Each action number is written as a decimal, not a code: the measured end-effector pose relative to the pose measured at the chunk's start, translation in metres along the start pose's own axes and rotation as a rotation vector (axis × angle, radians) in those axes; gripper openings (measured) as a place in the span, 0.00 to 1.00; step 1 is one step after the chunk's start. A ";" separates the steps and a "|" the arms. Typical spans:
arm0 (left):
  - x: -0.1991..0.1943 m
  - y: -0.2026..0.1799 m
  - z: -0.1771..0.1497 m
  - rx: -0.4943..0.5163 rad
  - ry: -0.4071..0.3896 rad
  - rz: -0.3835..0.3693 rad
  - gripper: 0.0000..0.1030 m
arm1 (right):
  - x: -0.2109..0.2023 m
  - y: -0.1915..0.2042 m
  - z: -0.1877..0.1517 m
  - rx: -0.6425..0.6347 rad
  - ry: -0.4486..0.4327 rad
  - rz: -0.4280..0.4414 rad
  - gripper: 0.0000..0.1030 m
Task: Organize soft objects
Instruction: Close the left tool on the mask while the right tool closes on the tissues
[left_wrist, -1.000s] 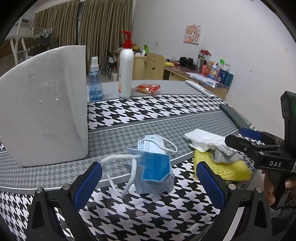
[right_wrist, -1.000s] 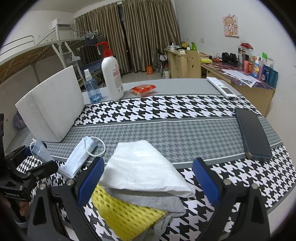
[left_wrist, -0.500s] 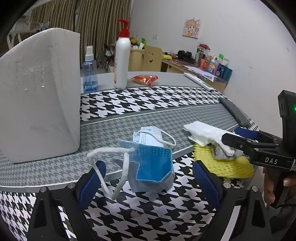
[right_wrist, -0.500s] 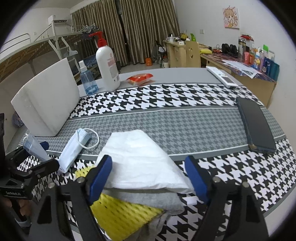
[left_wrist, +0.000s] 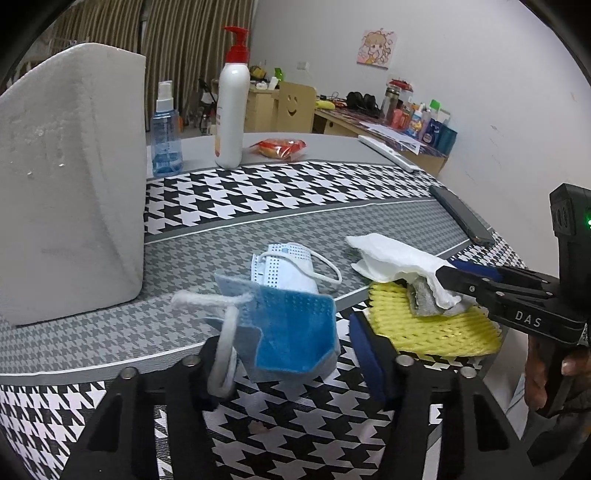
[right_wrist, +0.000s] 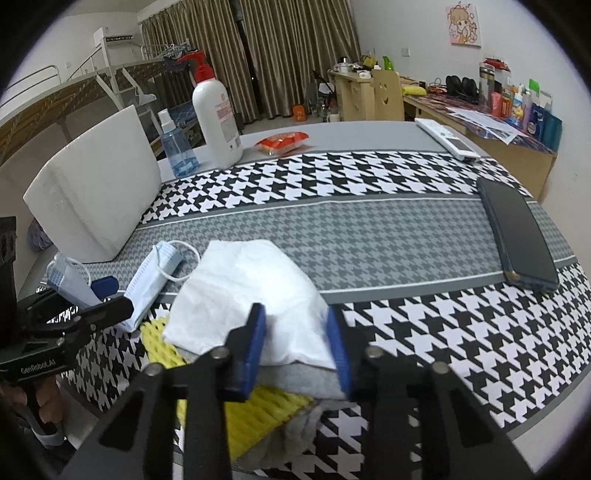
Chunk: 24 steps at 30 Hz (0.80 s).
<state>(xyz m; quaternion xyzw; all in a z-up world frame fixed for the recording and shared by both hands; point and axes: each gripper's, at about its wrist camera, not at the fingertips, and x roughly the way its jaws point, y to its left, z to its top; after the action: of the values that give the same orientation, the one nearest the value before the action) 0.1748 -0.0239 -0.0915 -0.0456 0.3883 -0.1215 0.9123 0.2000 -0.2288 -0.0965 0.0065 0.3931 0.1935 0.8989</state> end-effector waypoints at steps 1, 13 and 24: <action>0.001 0.000 0.000 -0.001 0.002 -0.002 0.47 | -0.001 0.000 0.000 -0.002 -0.003 -0.006 0.28; -0.003 -0.002 0.001 0.015 -0.018 -0.005 0.24 | -0.014 -0.002 0.005 0.007 -0.035 0.025 0.09; -0.024 -0.001 0.007 0.033 -0.092 0.021 0.24 | -0.033 0.000 0.018 0.011 -0.103 0.046 0.08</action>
<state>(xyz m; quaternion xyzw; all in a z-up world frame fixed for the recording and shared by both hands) 0.1635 -0.0189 -0.0698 -0.0324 0.3442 -0.1162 0.9311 0.1922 -0.2384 -0.0609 0.0304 0.3473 0.2112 0.9132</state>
